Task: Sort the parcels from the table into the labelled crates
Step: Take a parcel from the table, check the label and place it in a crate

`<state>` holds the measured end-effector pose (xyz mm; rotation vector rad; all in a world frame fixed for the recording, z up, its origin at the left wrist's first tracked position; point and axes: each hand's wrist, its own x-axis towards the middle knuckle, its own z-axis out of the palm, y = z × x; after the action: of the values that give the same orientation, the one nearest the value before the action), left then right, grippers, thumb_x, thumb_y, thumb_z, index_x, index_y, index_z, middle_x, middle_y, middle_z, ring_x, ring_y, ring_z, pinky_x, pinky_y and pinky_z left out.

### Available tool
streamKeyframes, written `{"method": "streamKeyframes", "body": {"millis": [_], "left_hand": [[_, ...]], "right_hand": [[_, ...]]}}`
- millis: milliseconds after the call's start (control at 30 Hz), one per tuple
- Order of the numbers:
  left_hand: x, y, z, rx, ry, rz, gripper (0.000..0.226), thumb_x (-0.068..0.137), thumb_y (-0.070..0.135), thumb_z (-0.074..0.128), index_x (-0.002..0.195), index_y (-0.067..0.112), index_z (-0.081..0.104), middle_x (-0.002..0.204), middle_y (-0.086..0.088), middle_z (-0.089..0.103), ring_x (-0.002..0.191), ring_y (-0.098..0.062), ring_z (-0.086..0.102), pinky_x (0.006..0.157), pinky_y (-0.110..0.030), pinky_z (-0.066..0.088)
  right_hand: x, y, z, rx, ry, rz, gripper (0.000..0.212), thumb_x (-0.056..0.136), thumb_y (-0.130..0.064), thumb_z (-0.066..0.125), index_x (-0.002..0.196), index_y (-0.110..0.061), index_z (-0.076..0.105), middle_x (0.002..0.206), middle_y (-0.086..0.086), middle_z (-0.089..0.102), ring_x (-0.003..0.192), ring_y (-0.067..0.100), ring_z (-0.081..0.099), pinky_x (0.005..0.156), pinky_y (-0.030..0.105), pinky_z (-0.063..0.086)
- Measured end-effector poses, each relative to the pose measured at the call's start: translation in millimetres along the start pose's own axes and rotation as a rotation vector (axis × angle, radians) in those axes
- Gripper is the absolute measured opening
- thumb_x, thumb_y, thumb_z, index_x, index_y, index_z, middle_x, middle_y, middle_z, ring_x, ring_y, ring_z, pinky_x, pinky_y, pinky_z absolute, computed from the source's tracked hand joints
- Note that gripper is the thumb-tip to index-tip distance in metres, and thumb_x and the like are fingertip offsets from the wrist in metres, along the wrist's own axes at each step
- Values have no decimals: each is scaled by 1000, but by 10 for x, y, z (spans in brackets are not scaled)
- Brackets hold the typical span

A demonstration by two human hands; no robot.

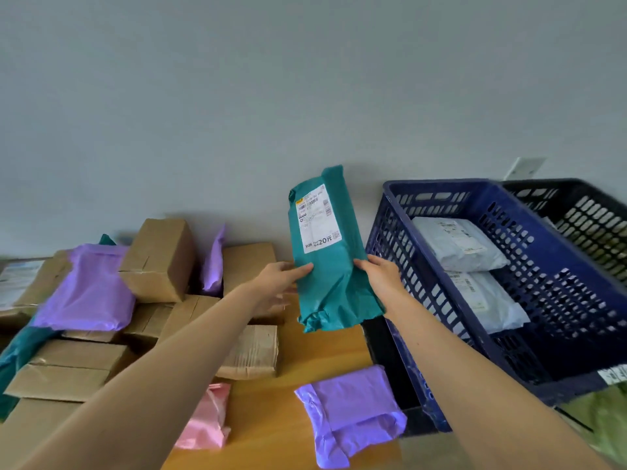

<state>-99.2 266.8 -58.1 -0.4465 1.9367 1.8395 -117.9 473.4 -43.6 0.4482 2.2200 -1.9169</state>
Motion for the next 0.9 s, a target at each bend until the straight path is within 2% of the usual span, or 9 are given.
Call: {"method": "streamKeyframes", "body": {"millis": [100,233,333,467,567,633,700,833,900], "left_hand": [[-201,82,-265,-133,-45,61,78,66,46,79,132,13,52,116,-3,68,105,-23,66,88,-42,55],[-475,136,-661,-188,-19,118,59,68,39,82,118,16,61,109,0,71,100,-19,68,75,-34,56],[-683,153,-989,-147,39,161,49,68,37,83,108,17,62,105,1,72,93,-16,70,70,-32,58],[-927,164,-1463,-121,172,215,62,69,33,85,118,12,55,110,-3,68,98,-19,68,82,-38,58],[-1121,162,-1772,-117,203,254,66,66,32,87,120,12,55,107,-1,69,93,-17,69,70,-32,58],[-1243,151,-1958,-100,226,280,71,64,32,88,123,12,54,108,-1,69,95,-18,68,74,-36,59],[-1372,129,-2131,-89,263,297,75,63,31,88,125,11,52,109,-3,67,97,-20,67,82,-40,58],[-1626,77,-2401,-86,301,326,77,64,28,88,128,9,49,106,-5,66,90,-18,67,63,-29,57],[-1742,34,-2533,-75,323,339,79,63,27,89,128,9,49,108,-6,65,92,-20,67,67,-31,58]], "right_hand": [[-215,-174,175,54,-39,-30,8,90,-15,64,91,-19,70,94,11,72,86,28,70,77,40,58],[-504,-357,487,49,-99,-112,16,90,-17,64,105,-23,66,90,0,71,77,15,70,56,23,53],[-699,-491,804,27,-110,-176,14,92,-19,64,104,-25,64,87,-6,68,70,7,68,50,16,50],[-966,-636,1247,66,-210,-183,11,92,-33,62,93,-25,69,84,-9,74,72,3,70,63,21,51],[-1134,-708,1513,16,-278,-249,23,87,-32,69,106,-20,70,103,-5,74,92,10,69,82,28,53],[-1235,-738,1678,-5,-288,-285,30,83,-26,74,111,-17,69,108,-2,72,99,15,68,92,36,53],[-1338,-748,1845,-23,-304,-311,36,81,-22,75,115,-16,67,110,-3,71,103,17,67,95,40,52],[-1512,-757,2130,-44,-311,-361,40,78,-19,78,117,-21,66,113,-8,69,105,12,65,96,37,51],[-1616,-760,2263,-47,-324,-375,38,78,-18,78,114,-26,65,114,-11,68,105,10,63,91,34,53]]}}
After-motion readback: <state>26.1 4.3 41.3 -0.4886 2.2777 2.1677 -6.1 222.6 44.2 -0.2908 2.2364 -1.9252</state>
